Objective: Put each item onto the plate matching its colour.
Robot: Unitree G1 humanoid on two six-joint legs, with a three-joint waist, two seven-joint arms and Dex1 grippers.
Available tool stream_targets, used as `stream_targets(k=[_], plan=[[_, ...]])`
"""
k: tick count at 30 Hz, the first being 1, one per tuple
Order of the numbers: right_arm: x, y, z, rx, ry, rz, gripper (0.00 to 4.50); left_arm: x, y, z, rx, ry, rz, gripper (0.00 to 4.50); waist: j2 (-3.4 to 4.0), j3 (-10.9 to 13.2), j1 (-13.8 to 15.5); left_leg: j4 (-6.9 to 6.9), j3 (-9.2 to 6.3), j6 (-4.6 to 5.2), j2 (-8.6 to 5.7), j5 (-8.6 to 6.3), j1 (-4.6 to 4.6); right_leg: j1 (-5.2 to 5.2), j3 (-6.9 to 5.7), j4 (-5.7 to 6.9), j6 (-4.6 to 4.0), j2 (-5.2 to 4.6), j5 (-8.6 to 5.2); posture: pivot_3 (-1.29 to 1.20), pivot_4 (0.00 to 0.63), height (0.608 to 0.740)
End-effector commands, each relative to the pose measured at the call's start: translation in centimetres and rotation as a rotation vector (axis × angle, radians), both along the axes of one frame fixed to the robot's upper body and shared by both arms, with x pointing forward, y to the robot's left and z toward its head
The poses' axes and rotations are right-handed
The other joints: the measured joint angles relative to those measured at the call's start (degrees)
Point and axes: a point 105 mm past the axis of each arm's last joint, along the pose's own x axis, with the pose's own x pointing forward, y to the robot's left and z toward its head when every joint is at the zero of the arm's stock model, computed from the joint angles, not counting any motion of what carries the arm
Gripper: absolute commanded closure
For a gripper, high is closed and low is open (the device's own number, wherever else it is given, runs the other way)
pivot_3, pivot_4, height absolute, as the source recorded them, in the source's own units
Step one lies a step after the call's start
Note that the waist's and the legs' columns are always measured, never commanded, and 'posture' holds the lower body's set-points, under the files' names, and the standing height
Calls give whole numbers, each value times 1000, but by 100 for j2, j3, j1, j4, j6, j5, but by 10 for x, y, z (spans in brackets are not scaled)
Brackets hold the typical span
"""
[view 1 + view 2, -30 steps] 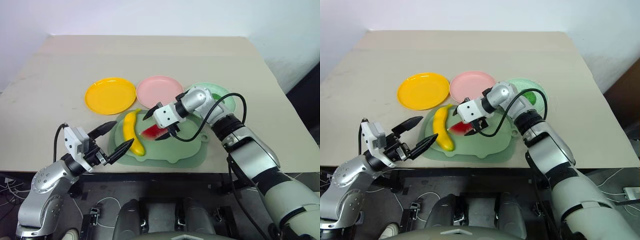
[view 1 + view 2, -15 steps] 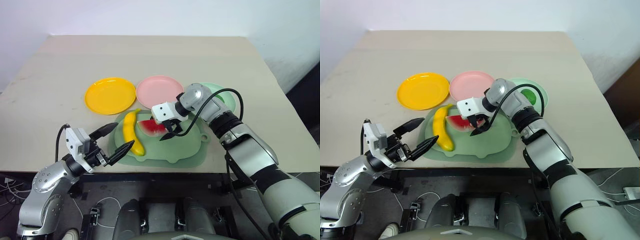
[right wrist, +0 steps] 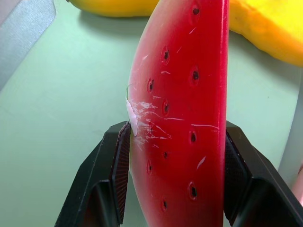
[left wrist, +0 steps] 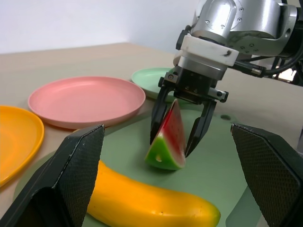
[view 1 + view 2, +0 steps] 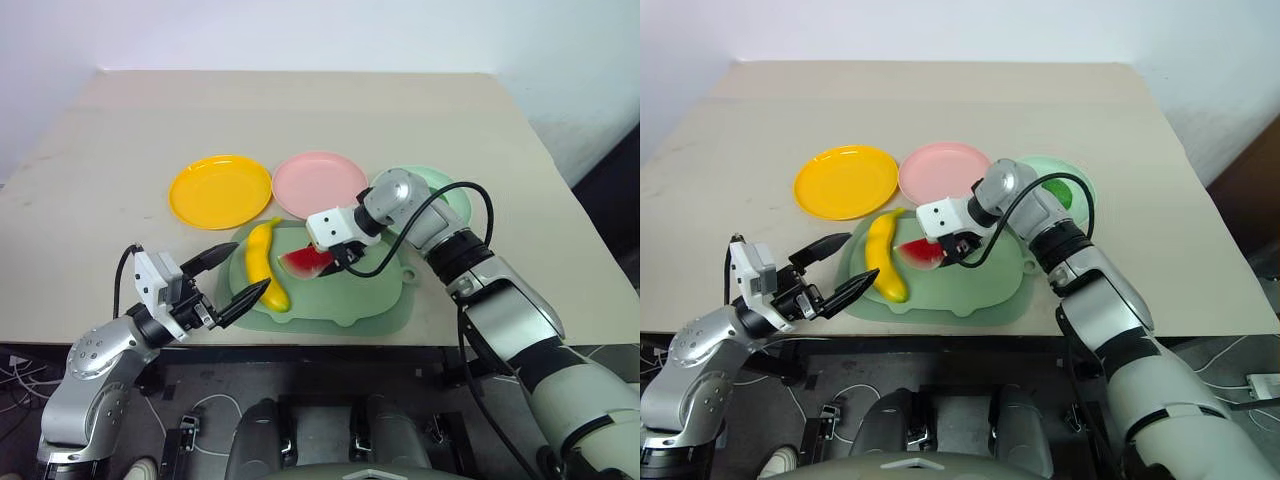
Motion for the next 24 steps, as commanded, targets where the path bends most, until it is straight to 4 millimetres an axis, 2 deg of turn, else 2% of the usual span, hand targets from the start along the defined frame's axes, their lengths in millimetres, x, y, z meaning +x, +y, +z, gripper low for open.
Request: stream_targets(k=[1,7,11,14,17,20,24], plan=[[-4,7,41,145,-8,6,2419,-1,1,7,0,-37,-2,0,1,0,-3,0,0,0,0,0,-1,-1,0,0,0,0,0,0,150,695],[2,15,86,330,-14,-65,2419,-1,1,6,2,-36,-1,0,1,0,-2,0,-1,0,0,0,0,-1,0,0,0,0,0,0,150,695],[37,25,102,450,-84,-270,2419,1,0,6,1,-36,-1,0,1,0,-32,-1,0,0,0,0,0,-3,0,0,0,0,0,0,150,695],[64,25,102,483,-149,-445,2419,1,-1,7,3,-36,-4,0,0,0,-72,-2,2,-1,0,0,-3,-4,-1,0,-1,0,0,0,150,695],[88,19,94,445,-262,-619,2419,1,0,7,5,-38,-1,0,0,0,-101,-2,4,-1,-1,0,-7,-6,-1,-1,-1,0,0,0,150,695],[97,16,83,401,-290,-727,2419,0,-1,7,6,-39,1,0,1,0,-138,-3,5,-1,-1,0,-12,-11,0,0,-1,0,-1,0,150,695],[99,18,70,357,-288,-770,2419,-1,-2,8,9,-40,1,0,2,1,-170,-6,7,-4,1,2,-16,-20,4,2,0,3,-1,0,150,695]])
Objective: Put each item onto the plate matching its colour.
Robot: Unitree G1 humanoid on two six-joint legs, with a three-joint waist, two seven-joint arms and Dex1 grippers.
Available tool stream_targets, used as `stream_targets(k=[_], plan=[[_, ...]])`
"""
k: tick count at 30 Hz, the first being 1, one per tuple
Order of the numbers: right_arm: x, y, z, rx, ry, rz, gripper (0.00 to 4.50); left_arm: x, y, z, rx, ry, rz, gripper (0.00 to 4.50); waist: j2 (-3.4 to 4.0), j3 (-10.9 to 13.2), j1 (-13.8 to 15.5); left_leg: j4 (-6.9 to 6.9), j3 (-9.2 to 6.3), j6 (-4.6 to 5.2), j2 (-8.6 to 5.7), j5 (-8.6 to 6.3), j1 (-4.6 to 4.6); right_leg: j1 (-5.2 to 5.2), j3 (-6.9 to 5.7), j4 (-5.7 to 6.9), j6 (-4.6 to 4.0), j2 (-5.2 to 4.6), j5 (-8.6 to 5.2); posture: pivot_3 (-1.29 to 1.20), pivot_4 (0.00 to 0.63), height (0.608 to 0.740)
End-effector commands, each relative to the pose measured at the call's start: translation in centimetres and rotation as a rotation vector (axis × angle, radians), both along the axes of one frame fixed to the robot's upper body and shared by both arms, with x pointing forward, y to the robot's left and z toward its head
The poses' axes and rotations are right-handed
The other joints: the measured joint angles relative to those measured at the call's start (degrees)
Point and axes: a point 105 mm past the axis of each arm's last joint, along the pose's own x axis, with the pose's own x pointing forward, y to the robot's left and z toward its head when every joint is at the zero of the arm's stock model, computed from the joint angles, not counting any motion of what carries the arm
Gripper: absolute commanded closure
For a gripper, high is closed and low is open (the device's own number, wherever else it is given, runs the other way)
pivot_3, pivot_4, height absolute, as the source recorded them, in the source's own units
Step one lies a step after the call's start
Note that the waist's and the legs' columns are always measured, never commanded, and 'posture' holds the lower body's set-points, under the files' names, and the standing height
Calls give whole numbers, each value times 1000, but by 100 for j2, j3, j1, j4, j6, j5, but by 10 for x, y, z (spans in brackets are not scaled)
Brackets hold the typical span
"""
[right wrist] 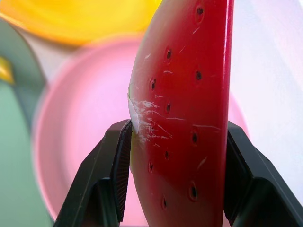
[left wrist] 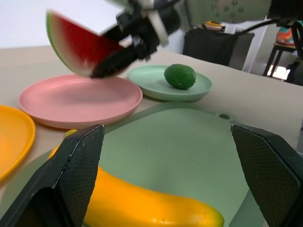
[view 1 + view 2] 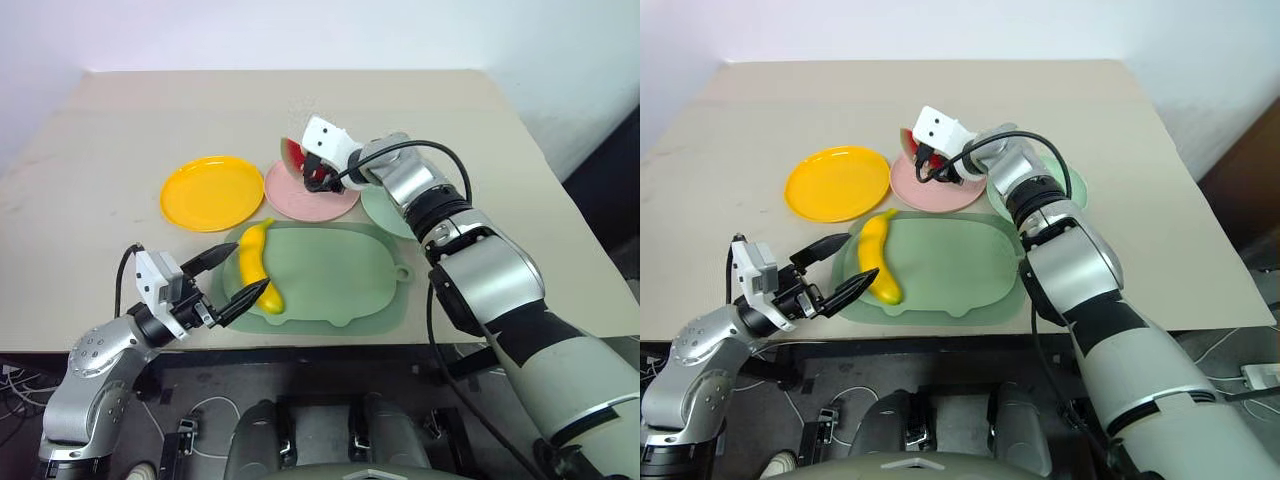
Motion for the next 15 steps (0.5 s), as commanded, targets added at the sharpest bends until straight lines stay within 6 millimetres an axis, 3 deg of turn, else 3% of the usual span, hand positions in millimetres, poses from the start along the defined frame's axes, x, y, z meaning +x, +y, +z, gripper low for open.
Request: stream_targets(k=[1,5,6,11,15], plan=[[0,13,15,-17,-49,7,2419,-3,-4,10,12,-49,-6,0,1,0,-9,-1,0,0,0,0,-1,-1,0,0,0,0,0,0,150,695],[-2,17,6,-38,-35,13,2419,-4,-3,10,15,-50,1,0,1,0,-22,0,0,0,0,0,-2,-1,0,1,0,0,0,0,150,695],[-2,18,5,-42,-35,14,1702,-5,-3,10,15,-49,3,0,0,0,-21,0,-1,0,0,0,-2,0,0,1,0,0,0,0,150,695],[-3,20,5,-38,-37,27,49,-6,-3,10,16,-47,9,0,1,0,-21,1,-2,0,0,0,-3,-1,0,1,1,0,0,0,150,695],[-3,21,13,-7,-56,38,20,-7,-3,9,16,-45,11,0,0,0,-33,0,-1,0,0,0,-3,-1,0,1,0,0,0,0,150,695]])
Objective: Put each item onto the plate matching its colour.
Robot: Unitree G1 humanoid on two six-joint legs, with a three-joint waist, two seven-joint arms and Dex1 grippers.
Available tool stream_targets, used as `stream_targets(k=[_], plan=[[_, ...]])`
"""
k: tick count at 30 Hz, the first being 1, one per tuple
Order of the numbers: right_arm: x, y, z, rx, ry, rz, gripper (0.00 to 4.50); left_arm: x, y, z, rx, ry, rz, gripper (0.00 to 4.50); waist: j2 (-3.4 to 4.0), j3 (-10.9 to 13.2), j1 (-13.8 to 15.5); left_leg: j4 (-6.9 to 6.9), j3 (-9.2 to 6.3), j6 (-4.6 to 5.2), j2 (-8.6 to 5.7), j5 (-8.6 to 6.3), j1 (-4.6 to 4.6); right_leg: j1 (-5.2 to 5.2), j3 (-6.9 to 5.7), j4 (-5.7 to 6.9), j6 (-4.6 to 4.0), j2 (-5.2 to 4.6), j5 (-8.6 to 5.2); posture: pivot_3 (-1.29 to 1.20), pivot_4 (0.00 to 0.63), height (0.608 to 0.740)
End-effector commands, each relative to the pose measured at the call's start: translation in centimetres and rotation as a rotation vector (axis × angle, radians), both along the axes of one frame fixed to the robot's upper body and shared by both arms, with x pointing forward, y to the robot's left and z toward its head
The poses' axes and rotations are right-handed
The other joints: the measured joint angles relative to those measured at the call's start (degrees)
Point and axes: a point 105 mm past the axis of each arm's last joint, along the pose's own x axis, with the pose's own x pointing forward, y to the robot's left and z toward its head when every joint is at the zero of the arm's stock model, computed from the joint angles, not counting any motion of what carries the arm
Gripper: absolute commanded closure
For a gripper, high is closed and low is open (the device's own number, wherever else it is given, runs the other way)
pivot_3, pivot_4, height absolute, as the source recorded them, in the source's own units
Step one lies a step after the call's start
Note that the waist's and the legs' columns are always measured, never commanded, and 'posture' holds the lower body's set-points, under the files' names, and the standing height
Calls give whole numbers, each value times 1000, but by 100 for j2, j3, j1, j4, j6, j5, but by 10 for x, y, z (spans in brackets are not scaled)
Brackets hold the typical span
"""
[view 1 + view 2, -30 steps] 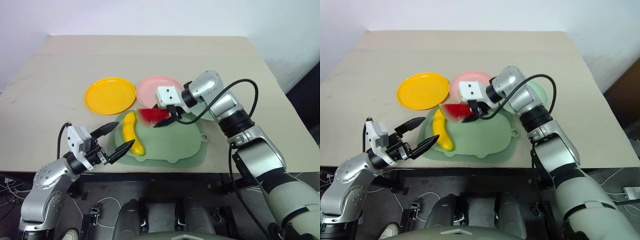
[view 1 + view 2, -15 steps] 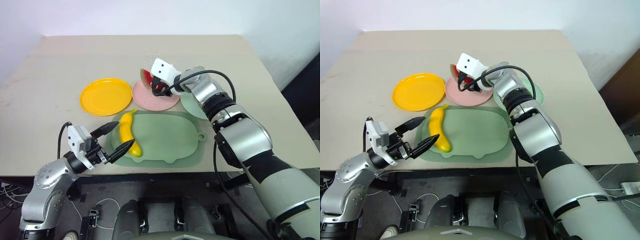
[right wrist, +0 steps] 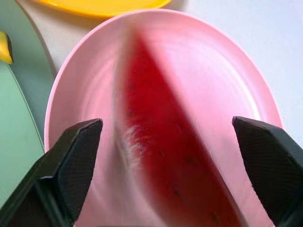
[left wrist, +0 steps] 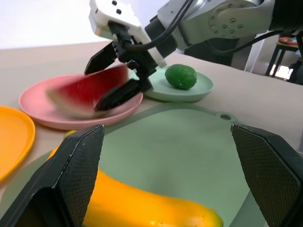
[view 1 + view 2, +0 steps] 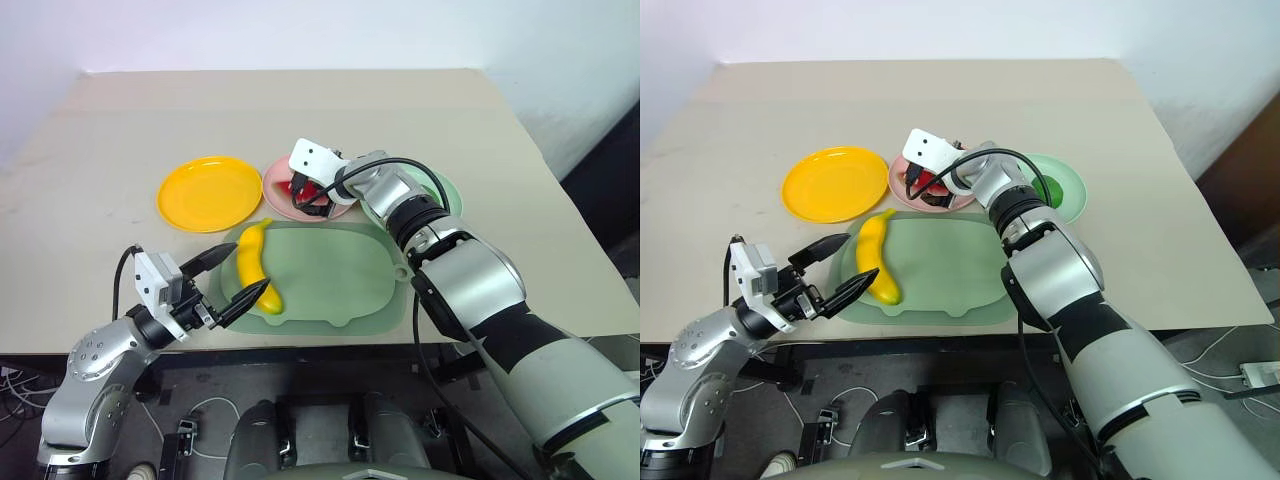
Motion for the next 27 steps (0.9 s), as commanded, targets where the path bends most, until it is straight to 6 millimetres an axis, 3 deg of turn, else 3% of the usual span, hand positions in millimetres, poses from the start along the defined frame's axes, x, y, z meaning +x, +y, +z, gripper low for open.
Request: stream_targets(k=[1,9,14,21,27], plan=[[2,6,30,48,-69,31,20,-4,-2,8,13,-41,-4,0,0,0,-4,0,0,0,0,0,0,0,0,0,0,0,0,0,150,695],[-1,-5,64,199,-59,105,20,-4,-1,10,10,-40,-14,0,0,0,3,0,-1,0,0,0,-1,0,0,0,0,0,0,0,150,695],[-13,-33,78,370,-37,185,20,-2,-6,12,3,-36,-38,0,-1,-1,38,0,-2,0,0,0,0,1,0,-2,0,0,0,0,150,695],[-43,-78,69,724,-43,48,20,1,1,17,-31,-35,3,0,-3,-2,71,4,-10,1,-1,0,7,13,-3,-1,2,-3,1,0,150,695],[-82,-95,47,784,-18,20,20,3,10,21,-50,-43,67,0,-3,-2,68,-1,-10,1,-1,0,12,16,-2,-6,1,-1,1,0,150,695]])
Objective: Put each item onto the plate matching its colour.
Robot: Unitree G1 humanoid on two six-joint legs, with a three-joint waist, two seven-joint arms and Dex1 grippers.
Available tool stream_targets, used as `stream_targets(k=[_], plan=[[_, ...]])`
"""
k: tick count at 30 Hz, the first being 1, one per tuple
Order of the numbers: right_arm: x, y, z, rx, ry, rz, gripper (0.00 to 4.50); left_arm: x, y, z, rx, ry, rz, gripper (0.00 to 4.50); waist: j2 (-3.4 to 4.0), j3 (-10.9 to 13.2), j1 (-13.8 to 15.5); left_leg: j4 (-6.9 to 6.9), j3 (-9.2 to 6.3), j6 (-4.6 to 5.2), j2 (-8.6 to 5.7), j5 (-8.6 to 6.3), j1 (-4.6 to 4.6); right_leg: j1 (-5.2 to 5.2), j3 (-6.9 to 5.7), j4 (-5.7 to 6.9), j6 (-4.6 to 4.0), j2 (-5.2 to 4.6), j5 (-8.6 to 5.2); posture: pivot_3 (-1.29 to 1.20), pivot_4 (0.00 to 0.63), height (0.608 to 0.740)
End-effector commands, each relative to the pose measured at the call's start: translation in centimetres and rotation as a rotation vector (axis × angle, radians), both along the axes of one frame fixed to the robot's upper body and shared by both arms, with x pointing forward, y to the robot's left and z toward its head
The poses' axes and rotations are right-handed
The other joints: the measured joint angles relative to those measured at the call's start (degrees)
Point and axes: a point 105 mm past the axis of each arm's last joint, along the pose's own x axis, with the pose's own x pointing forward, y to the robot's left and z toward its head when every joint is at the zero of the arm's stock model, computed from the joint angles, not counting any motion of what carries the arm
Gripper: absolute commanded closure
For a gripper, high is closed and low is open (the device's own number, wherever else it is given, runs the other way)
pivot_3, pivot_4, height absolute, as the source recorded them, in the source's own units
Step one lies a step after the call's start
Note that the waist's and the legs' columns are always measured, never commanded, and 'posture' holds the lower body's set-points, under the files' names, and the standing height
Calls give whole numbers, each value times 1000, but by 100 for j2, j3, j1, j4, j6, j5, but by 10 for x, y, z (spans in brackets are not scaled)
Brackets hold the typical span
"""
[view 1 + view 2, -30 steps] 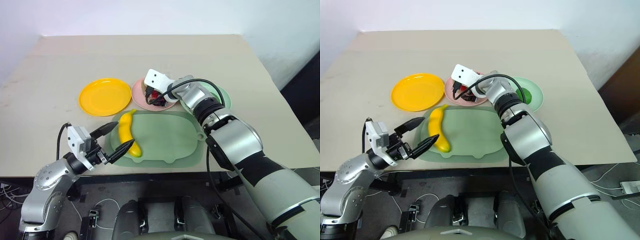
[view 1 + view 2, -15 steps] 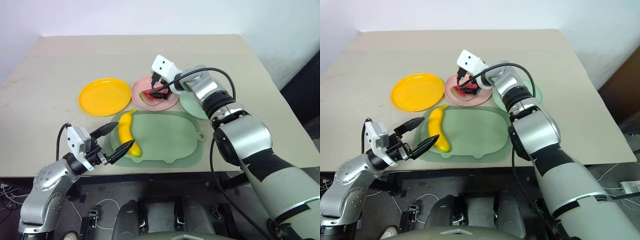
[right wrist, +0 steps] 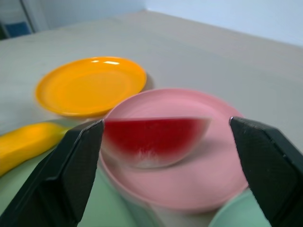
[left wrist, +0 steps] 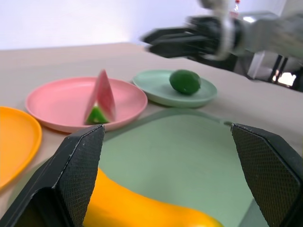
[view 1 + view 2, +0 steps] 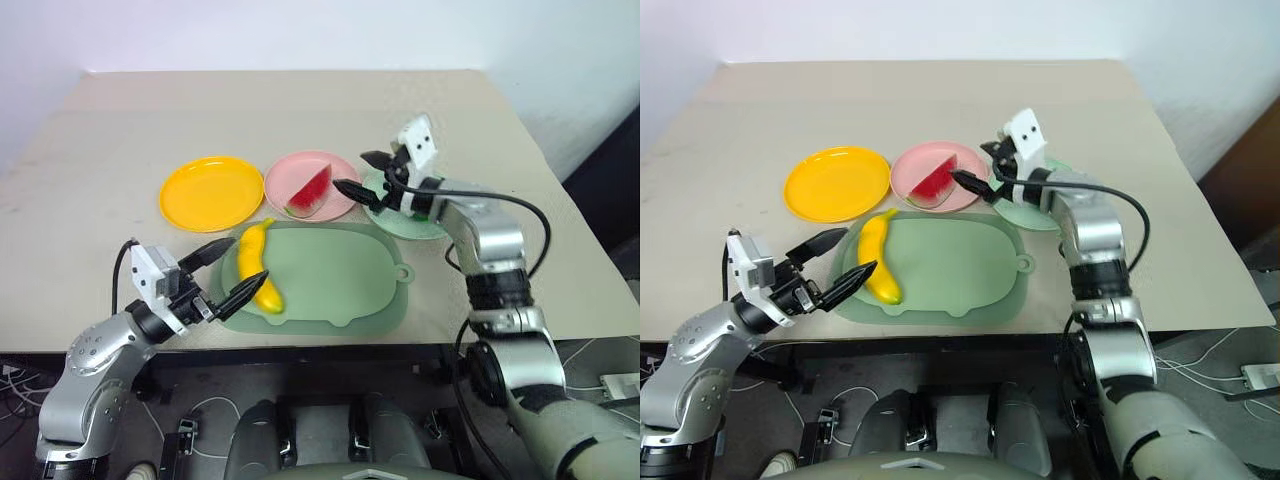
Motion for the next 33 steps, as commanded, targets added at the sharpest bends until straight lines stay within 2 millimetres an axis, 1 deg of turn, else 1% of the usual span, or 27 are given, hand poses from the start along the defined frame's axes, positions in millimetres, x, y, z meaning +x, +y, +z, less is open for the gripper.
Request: stream_targets(k=[1,2,3,5,6,9,12,14,16,19,20,22,24,27,32,33], plan=[[-17,-2,15,39,-55,-8,20,-2,7,13,-11,-47,41,0,0,0,0,0,0,0,0,0,2,2,0,0,0,0,0,0,150,695],[-22,-5,11,41,-42,-8,20,-2,6,13,-17,-45,48,0,0,0,1,1,1,0,-1,0,3,3,0,0,0,0,0,0,150,695],[-28,-6,3,38,-19,0,20,-1,7,12,-21,-43,63,0,0,0,2,1,1,0,0,0,4,4,0,0,0,0,0,0,150,695],[-40,-13,-12,10,21,3,20,-1,3,12,-29,-45,88,0,-2,-1,42,-1,-3,1,-1,-1,4,8,0,-5,0,0,0,0,150,695],[-45,-12,-18,-3,33,11,20,-1,3,12,-35,-41,105,0,-2,-1,51,-1,-4,2,-2,-1,4,10,-2,-7,0,-1,0,0,150,695],[-63,-12,-21,2,61,80,20,2,0,16,-45,-37,175,0,-2,-1,45,1,-4,3,-3,-2,5,11,-1,-6,0,-2,1,0,150,695],[-75,-20,-23,-17,78,126,20,4,-11,17,-39,-21,222,0,-4,-2,46,1,-8,4,-3,-3,6,13,-1,-5,0,-2,1,0,150,695],[-80,-23,-25,-22,87,143,20,7,-12,14,-31,10,272,0,-5,-3,50,1,-8,6,-4,-4,9,17,-1,-7,0,-2,1,0,150,695],[-86,-26,-26,-24,89,168,20,14,-12,6,13,47,345,0,-5,-3,76,1,-10,6,-5,-4,11,19,-2,-7,0,-2,1,0,150,695],[-87,-36,-30,14,88,152,20,23,-12,-1,1,112,449,0,-6,-3,136,1,-10,7,-7,-4,11,21,-2,-8,0,-2,1,0,150,695],[-86,-36,-31,22,92,145,20,25,-10,-3,-1,125,474,0,-6,-3,150,2,-10,8,-7,-5,11,21,-1,-8,0,-2,1,0,150,695],[-86,-38,-41,-18,96,135,20,32,-11,-7,-3,134,539,0,-6,-3,161,3,-10,8,-6,-5,11,21,-2,-8,0,-2,1,0,150,695],[-85,-38,-44,-27,97,124,20,35,-17,-13,13,165,530,0,-7,-3,183,3,-11,8,-7,-4,12,23,-2,-8,0,-2,1,0,150,695],[-86,-39,-43,-18,94,107,20,44,-30,-14,36,190,480,0,-7,-3,194,5,-12,8,-7,-4,12,24,-4,-7,0,-2,1,0,150,695],[-86,-52,-43,-45,97,64,20,54,-33,-17,67,265,497,0,-7,-4,185,5,-13,8,-7,-4,11,23,-5,-7,0,-2,1,0,150,695],[-86,-55,-44,-55,98,51,20,56,-33,-19,77,305,494,0,-7,-4,185,5,-13,8,-8,-4,11,23,-5,-7,0,-2,1,0,150,695]])
